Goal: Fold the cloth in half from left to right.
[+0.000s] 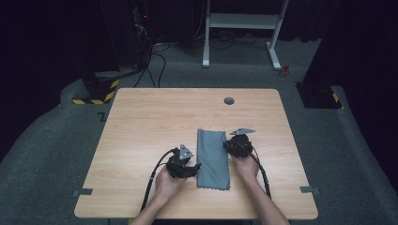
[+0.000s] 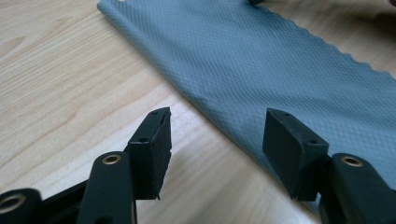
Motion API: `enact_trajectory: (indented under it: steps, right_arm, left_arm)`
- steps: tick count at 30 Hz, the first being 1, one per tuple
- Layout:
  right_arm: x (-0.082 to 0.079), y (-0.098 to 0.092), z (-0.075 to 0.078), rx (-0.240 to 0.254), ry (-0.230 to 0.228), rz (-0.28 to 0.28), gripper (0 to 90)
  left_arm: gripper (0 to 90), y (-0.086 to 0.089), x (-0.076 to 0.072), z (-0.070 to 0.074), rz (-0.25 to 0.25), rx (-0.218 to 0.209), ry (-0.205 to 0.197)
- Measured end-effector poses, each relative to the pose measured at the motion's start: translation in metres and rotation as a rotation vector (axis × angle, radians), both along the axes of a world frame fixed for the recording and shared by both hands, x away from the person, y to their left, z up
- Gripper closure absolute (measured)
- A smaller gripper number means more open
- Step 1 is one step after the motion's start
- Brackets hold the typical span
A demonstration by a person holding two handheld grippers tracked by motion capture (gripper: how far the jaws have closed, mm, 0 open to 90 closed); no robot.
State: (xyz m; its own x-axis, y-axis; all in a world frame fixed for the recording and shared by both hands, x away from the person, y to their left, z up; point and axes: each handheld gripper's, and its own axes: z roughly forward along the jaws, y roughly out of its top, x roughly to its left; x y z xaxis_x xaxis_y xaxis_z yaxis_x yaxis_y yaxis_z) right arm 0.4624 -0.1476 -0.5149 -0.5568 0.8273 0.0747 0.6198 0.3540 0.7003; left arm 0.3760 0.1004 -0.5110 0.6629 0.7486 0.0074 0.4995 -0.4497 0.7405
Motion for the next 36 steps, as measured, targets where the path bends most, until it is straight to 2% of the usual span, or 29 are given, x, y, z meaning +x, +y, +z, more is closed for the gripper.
enact_trajectory:
  steps: [3, 7, 11, 14, 15, 17, 19, 20, 23, 26, 27, 29, 30, 32, 35, 36]
  right_arm:
    - [0.002, 0.0, -0.002, -0.004, 0.004, 0.01, 89.6]
    - [0.003, 0.0, -0.002, -0.029, -0.014, 0.015, 90.0]
    - [0.006, -0.003, -0.001, -0.044, -0.015, -0.005, 90.0]
    - [0.005, -0.003, 0.001, -0.028, -0.028, -0.002, 89.9]
    - [-0.001, 0.002, 0.002, -0.032, -0.055, 0.037, 87.4]
    - [-0.004, 0.009, 0.002, -0.052, -0.068, 0.079, 85.3]
    - [-0.006, 0.013, 0.001, -0.063, -0.068, 0.092, 84.5]
    - [-0.005, 0.016, -0.003, -0.088, -0.076, 0.106, 84.6]
    - [-0.005, 0.014, -0.002, -0.087, -0.071, 0.09, 84.2]
    - [-0.004, 0.009, -0.001, -0.092, -0.064, 0.074, 80.6]
    - [-0.004, 0.008, -0.001, -0.089, -0.062, 0.074, 79.8]
    - [-0.008, 0.006, -0.001, -0.062, -0.062, 0.082, 77.6]
    - [-0.013, 0.005, 0.0, -0.052, -0.064, 0.099, 75.7]
    - [-0.017, 0.004, 0.001, -0.047, -0.061, 0.108, 73.9]
    - [-0.044, -0.001, 0.001, -0.04, -0.073, 0.164, 68.9]
    - [-0.044, -0.001, 0.001, -0.04, -0.073, 0.164, 68.9]
  left_arm:
    - [42.1, -0.001, -0.005, -0.002, -0.006, 0.027, -0.008]
    - [42.2, -0.002, -0.01, -0.007, -0.011, 0.057, -0.012]
    - [42.4, 0.001, -0.012, -0.009, -0.007, 0.037, -0.012]
    - [42.5, 0.002, -0.014, -0.01, -0.001, 0.025, -0.015]
    - [42.5, 0.002, -0.015, -0.01, 0.0, 0.024, -0.02]
    - [42.6, 0.004, -0.019, -0.011, 0.0, 0.015, -0.025]
    - [42.8, 0.005, -0.02, -0.012, -0.001, 0.015, -0.027]
    - [43.5, 0.007, -0.023, -0.012, -0.004, 0.012, -0.031]
    - [44.2, 0.007, -0.026, -0.011, -0.008, 0.023, -0.038]
    - [42.8, 0.007, -0.029, -0.009, -0.02, 0.057, -0.035]
    - [42.4, 0.007, -0.033, -0.009, -0.035, 0.037, -0.038]
    - [42.1, 0.007, -0.035, -0.009, -0.043, 0.023, -0.043]
    - [41.6, 0.005, -0.039, -0.009, -0.068, 0.007, -0.045]
    - [41.1, 0.003, -0.041, -0.008, -0.083, 0.014, -0.049]
    - [40.6, -0.003, -0.043, -0.01, -0.098, 0.034, -0.051]
    - [40.6, -0.003, -0.043, -0.01, -0.098, 0.034, -0.051]
